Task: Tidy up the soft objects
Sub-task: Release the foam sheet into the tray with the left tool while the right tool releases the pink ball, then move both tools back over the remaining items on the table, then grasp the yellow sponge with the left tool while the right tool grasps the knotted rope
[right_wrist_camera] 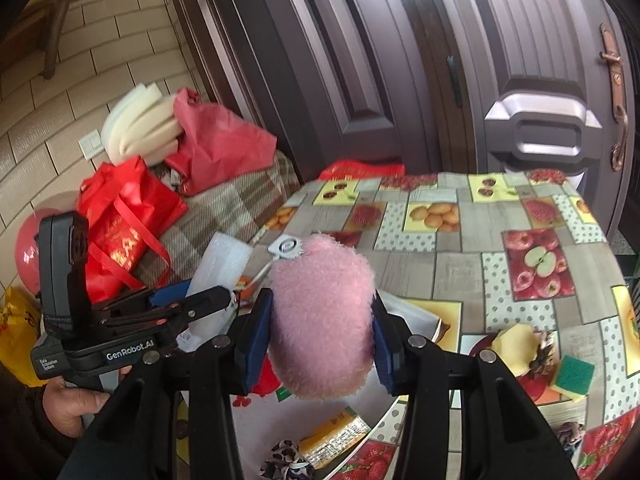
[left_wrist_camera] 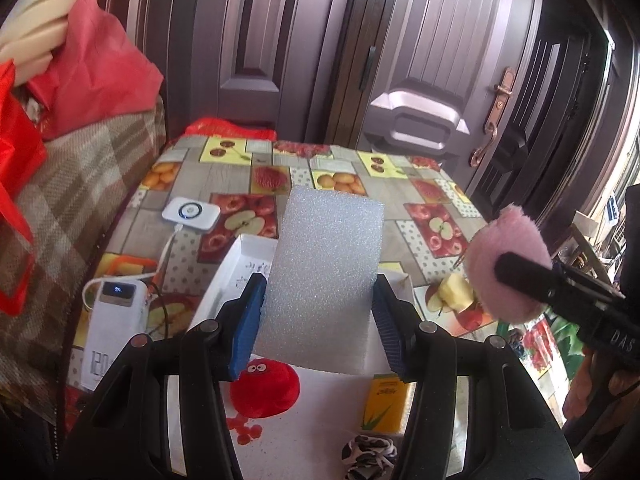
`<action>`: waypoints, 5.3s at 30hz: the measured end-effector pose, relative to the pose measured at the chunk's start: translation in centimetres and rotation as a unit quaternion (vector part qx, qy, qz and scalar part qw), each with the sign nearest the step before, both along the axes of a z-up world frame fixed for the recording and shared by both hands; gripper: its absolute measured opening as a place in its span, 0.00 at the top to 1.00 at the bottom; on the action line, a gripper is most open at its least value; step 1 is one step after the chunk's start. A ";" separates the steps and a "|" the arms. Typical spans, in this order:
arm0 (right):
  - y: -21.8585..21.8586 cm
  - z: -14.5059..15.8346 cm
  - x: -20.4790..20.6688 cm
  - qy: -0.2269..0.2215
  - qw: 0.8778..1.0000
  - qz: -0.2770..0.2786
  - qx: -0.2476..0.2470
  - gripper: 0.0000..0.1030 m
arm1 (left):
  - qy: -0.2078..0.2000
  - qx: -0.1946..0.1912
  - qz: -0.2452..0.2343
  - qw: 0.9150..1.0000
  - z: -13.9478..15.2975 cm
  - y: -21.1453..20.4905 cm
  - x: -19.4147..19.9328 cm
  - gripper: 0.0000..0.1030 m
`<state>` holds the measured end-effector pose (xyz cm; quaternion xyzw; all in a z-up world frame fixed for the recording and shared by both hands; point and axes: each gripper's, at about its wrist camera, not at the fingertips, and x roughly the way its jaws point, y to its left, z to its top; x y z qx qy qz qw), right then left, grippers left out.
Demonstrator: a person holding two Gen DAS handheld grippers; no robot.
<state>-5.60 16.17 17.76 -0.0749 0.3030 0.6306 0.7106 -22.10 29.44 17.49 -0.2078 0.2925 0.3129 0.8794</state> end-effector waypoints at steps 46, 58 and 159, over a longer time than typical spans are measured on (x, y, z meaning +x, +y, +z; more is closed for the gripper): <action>-8.2 5.3 -0.4 -0.091 0.965 -0.121 0.216 0.00 | -0.069 0.096 0.035 0.992 5.4 -4.9 -1.9 0.13; -13.1 6.4 0.0 -0.087 0.953 -0.176 0.231 0.00 | -0.072 0.081 0.021 0.994 7.2 -8.6 -1.7 0.13; -17.4 -7.1 15.3 -0.017 0.986 -0.154 -0.065 0.69 | 0.069 0.012 -0.182 0.981 -5.8 -13.3 21.0 0.50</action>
